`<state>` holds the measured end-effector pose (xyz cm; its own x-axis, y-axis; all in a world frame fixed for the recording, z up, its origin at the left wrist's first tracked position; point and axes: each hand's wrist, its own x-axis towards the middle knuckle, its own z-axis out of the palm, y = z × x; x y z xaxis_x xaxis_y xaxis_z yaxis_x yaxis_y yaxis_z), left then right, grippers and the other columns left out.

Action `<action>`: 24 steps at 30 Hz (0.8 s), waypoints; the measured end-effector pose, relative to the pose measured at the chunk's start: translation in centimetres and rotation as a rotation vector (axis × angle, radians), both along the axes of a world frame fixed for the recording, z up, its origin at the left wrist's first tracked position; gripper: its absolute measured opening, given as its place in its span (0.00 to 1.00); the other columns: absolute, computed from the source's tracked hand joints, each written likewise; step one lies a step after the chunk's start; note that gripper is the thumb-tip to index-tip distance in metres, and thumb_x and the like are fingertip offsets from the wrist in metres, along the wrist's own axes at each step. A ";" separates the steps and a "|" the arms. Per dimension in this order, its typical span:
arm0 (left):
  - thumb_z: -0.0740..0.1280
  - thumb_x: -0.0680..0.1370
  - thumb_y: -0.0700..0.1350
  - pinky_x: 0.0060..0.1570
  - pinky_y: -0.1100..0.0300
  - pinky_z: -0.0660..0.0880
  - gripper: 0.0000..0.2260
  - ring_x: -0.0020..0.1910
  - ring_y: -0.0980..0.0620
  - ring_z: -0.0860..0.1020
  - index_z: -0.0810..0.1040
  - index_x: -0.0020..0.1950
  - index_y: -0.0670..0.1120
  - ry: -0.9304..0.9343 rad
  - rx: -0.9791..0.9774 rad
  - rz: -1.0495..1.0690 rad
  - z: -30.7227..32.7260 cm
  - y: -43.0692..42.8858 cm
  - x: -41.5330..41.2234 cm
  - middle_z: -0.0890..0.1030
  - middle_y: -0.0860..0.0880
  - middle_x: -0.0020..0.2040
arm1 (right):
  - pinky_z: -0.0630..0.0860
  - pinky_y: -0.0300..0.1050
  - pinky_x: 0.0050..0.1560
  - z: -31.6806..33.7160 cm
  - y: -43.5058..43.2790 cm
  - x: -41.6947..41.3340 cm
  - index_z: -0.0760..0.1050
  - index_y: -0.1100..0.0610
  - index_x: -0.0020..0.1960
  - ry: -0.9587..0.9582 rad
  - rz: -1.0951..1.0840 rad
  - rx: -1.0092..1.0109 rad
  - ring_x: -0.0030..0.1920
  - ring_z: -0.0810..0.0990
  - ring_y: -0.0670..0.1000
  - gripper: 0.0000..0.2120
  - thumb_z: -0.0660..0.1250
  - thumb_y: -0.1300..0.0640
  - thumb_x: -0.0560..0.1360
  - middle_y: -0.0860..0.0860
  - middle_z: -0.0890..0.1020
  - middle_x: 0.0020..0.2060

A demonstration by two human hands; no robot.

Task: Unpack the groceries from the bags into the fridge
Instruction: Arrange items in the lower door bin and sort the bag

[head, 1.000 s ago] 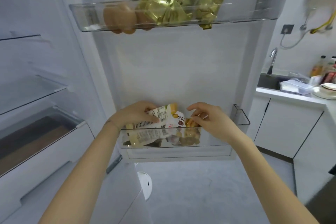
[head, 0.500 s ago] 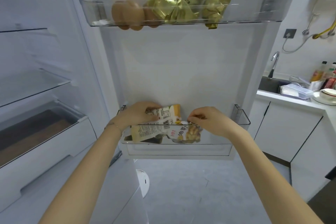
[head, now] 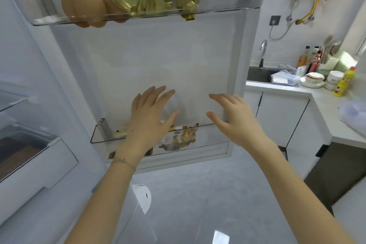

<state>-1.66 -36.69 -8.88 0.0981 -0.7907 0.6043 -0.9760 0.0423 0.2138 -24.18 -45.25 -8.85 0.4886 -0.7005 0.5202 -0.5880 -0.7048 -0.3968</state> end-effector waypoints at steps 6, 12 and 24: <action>0.58 0.77 0.61 0.74 0.40 0.51 0.27 0.77 0.45 0.56 0.68 0.74 0.52 -0.074 -0.045 -0.160 -0.9 -4.2 -8.5 0.64 0.48 0.76 | 0.59 0.50 0.70 -1.8 -1.2 -9.0 0.63 0.47 0.75 0.011 -0.237 -0.009 0.72 0.61 0.50 0.28 0.63 0.43 0.77 0.48 0.69 0.70; 0.57 0.78 0.62 0.75 0.43 0.46 0.27 0.79 0.46 0.49 0.66 0.75 0.53 -0.108 -0.009 -0.383 -2.3 -9.7 -20.4 0.58 0.49 0.79 | 0.50 0.54 0.75 -3.4 -3.2 -20.7 0.50 0.41 0.77 0.051 -0.429 0.157 0.78 0.47 0.51 0.34 0.62 0.40 0.77 0.47 0.54 0.78; 0.48 0.76 0.68 0.75 0.43 0.39 0.33 0.79 0.47 0.42 0.54 0.79 0.57 -0.159 0.202 -0.666 -7.9 -20.5 -46.4 0.49 0.50 0.80 | 0.45 0.57 0.75 -7.5 -4.0 -44.7 0.47 0.43 0.78 0.204 -0.857 0.265 0.77 0.46 0.56 0.36 0.60 0.38 0.77 0.49 0.50 0.78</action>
